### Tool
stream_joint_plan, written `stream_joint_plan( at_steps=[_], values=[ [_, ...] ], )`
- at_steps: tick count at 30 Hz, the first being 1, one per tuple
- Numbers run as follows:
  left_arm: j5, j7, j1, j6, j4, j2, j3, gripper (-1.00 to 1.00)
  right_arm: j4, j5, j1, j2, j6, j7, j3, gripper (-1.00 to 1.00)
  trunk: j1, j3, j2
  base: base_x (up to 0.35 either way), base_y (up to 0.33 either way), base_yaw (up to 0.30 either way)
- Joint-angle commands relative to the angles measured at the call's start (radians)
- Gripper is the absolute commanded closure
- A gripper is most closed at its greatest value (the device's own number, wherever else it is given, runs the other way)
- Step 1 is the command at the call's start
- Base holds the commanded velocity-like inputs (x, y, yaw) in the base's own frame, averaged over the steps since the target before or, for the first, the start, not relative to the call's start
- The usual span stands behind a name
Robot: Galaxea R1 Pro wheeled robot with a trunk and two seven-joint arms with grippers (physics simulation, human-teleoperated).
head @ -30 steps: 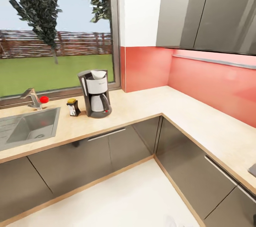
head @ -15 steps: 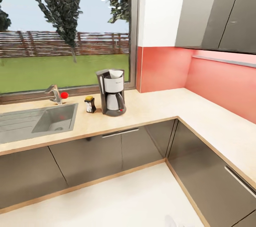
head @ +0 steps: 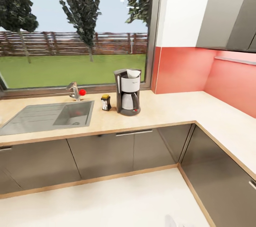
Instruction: Set up a coffee station on the kitchen countertop: keep the coffee maker on the countertop, move the bottle of coffee from the kitchen shelf to the counter next to the coffee maker, place a paper coffee filter on top of the coffee maker, put the saucer next to the coffee maker with the coffee cup on the saucer, and place the electric kettle next to the coffee maker.
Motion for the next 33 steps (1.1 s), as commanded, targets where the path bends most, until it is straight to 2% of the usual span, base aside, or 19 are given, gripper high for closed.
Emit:
stream_joint_plan(
  at_steps=[1, 19, 33],
  values=[
    [0.010, -0.004, 0.000, -0.001, -0.002, 0.000, -0.001, -1.00, -0.002, 0.009, 0.000, 0.000, 0.006, 0.001, -0.008, 1.00, 0.001, -0.002, -0.002, 0.000, 0.000, 0.278],
    [0.010, -0.005, 0.000, -0.001, -0.001, 0.000, -0.001, -1.00, -0.003, 0.009, 0.000, 0.000, 0.006, 0.001, -0.008, 1.00, 0.001, -0.002, -0.002, 0.000, 0.000, 0.271],
    [0.010, -0.004, 0.000, -0.001, -0.001, 0.002, -0.001, -1.00, -0.003, 0.012, 0.000, -0.007, 0.006, 0.001, -0.008, 1.00, 0.001, -0.002, -0.002, 0.000, 0.000, 0.028]
  ],
)
